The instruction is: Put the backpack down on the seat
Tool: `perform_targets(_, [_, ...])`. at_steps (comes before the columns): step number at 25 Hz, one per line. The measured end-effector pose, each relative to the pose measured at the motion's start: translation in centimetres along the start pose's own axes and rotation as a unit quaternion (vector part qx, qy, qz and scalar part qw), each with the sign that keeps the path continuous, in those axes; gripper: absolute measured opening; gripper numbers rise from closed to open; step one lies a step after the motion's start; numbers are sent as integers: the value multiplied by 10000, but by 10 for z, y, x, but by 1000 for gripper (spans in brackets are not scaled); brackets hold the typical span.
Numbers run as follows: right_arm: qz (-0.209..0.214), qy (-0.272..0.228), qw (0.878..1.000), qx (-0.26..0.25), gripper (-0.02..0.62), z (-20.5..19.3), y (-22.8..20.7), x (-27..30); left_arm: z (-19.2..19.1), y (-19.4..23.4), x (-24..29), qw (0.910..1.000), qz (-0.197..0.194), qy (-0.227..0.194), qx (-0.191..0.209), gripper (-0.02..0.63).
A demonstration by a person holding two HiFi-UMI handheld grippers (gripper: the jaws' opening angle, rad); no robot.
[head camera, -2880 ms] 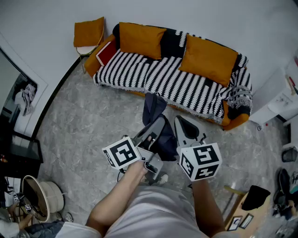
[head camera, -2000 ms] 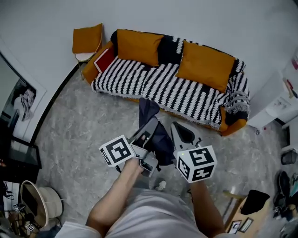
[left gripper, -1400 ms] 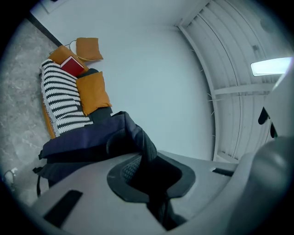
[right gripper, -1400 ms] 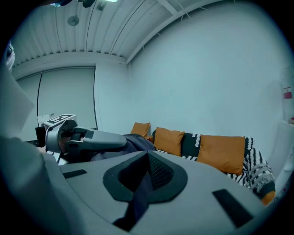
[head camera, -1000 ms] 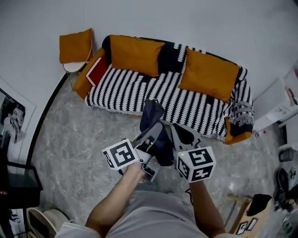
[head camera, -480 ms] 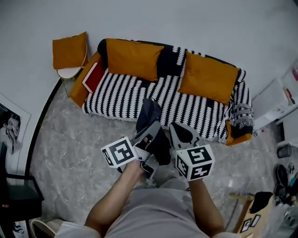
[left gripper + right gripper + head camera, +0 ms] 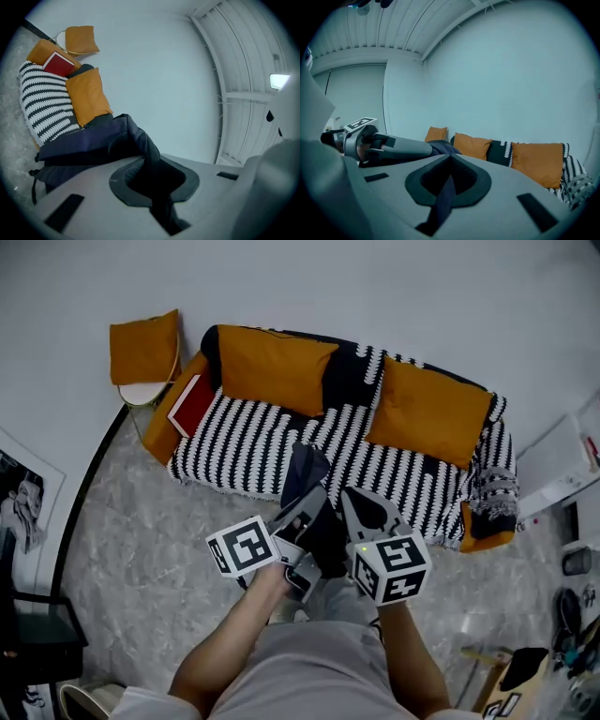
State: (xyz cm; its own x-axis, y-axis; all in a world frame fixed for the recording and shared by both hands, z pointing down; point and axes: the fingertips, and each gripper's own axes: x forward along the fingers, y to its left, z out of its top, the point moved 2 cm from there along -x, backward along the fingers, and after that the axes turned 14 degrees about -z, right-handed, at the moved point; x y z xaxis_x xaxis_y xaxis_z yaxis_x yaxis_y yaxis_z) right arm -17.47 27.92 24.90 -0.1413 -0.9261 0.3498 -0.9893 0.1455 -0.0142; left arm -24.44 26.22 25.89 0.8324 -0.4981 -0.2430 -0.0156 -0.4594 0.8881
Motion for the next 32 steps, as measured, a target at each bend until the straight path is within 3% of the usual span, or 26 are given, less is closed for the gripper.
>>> perform_targets(16, [396, 167, 9990, 108, 2, 34, -121, 113, 40, 71, 128, 9975, 640, -269, 140, 35])
perform_targets(20, [517, 170, 9985, 95, 2, 42, -148, 134, 44, 83, 161, 9971, 624, -421, 78, 35])
perform_targets(32, [619, 154, 9980, 6, 2, 54, -193, 180, 58, 127, 215, 9951, 828, -529, 82, 35])
